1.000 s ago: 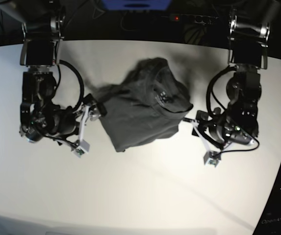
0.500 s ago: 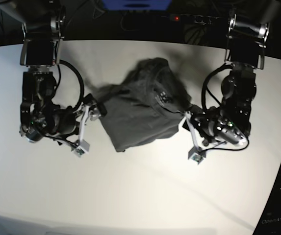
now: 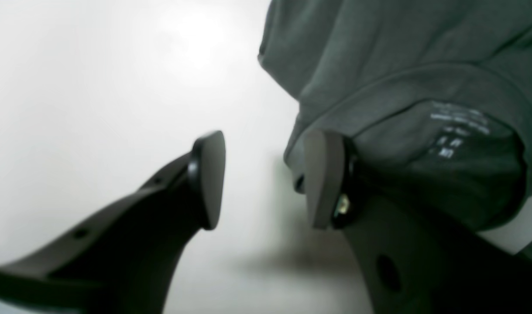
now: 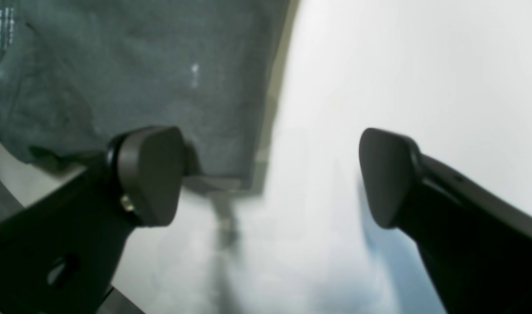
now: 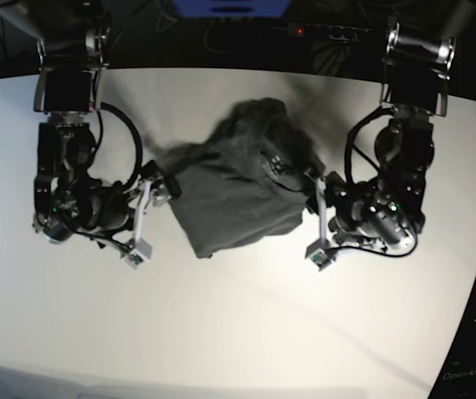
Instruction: Fold the T-shirt properly
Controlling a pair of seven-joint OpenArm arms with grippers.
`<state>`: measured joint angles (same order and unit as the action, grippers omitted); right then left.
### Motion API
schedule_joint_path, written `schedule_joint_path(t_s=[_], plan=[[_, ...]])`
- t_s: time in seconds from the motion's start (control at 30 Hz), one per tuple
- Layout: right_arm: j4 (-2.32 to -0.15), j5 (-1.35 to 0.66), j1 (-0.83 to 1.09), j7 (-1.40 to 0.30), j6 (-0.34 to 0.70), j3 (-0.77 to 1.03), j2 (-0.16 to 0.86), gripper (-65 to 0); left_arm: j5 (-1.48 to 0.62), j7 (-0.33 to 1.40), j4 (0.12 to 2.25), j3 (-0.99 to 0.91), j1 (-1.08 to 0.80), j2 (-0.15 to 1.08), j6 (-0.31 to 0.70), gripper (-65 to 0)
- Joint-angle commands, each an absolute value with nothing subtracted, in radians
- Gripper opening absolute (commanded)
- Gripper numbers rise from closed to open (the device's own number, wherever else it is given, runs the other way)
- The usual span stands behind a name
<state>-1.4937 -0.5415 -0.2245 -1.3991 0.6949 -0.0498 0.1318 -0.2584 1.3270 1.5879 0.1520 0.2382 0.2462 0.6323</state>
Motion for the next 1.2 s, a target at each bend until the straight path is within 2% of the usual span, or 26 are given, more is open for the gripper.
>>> schedule_joint_path(t_s=[0.0, 0.07, 0.3, 0.63, 0.9, 1.17], plan=[[-1.509, -0.558, -0.249, -1.396, 0.698, -0.047, 0.134, -2.8, -0.263, 1.320, 1.596, 0.136, 0.263, 0.249, 0.657, -36.1], [-1.509, -0.558, -0.249, -1.396, 0.698, -0.047, 0.134, -2.8, -0.263, 1.320, 1.567, 0.093, 0.265, 0.248, 0.698, -36.1], [-1.509, -0.558, -0.249, -1.396, 0.698, -0.047, 0.134, -2.8, -0.263, 1.320, 1.431, -0.041, 0.289, 0.223, 0.698, -36.1], [-1.509, -0.556, -0.248, -1.374, 0.698, -0.117, 0.134, -2.8, -0.297, 1.386, 1.419, -0.051, 0.323, 0.186, 0.698, -36.1], [-1.508, -0.556, -0.252, -1.354, 0.698, -0.150, 0.137, -2.8, -0.443, 1.396, 1.411, -0.045, 0.346, 0.196, 0.698, -36.1], [-1.508, -0.533, -0.271, -1.362, 0.698, -0.150, 0.142, -2.8, -0.440, 1.396, 1.334, -0.041, 0.363, 0.173, 0.698, -36.1]])
